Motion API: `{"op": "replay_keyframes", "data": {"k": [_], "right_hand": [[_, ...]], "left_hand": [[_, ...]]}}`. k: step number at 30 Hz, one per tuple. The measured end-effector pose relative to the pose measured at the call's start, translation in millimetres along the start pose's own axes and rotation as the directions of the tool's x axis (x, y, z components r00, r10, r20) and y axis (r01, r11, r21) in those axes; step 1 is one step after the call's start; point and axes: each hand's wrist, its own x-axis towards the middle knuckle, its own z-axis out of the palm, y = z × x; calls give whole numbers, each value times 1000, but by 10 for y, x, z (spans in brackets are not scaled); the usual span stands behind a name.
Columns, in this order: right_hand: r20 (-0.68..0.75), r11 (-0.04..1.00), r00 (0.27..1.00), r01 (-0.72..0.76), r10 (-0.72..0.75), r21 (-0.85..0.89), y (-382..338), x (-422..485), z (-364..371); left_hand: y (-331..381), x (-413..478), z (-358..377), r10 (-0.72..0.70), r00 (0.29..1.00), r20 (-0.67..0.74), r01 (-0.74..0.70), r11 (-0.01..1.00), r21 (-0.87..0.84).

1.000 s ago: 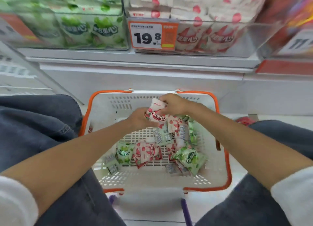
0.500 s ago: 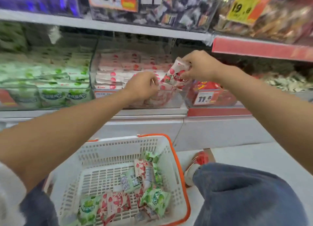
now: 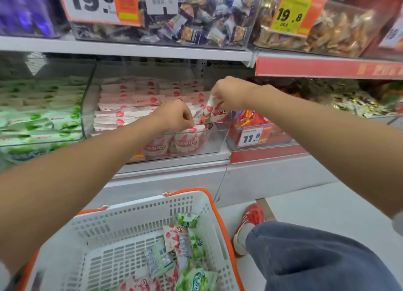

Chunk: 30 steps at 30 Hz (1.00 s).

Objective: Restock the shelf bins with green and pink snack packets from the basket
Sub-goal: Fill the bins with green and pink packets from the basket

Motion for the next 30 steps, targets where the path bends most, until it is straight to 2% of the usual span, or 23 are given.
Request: {"op": "replay_keyframes", "data": {"k": [3,9,17,20,23,27,30], "right_hand": [[17,1000,1000,-11,11,-22,-42,0,-41],[81,983,995,-37,53,-182,-202,23,112],[126,995,990,-59,68,-75,-242,185,296],[102,992,994,-38,50,-120,-236,205,335],[139,990,990,-18,38,-141,-210,218,373],[203,993,976,-58,78,-103,-101,267,289],[197,994,976,-72,88,-85,-108,295,327]], "left_hand": [[-29,-3,-17,16,1000,20,-16,1000,5],[-41,-1,-24,25,999,27,-26,999,30],[73,35,-52,3,1000,2,-2,990,-138],[119,104,-27,-11,1000,-21,8,991,-130],[142,146,0,-31,999,-17,29,994,-101],[119,168,-21,-18,1000,-5,17,991,-132],[97,180,-33,4,1000,8,-3,992,-125]]}}
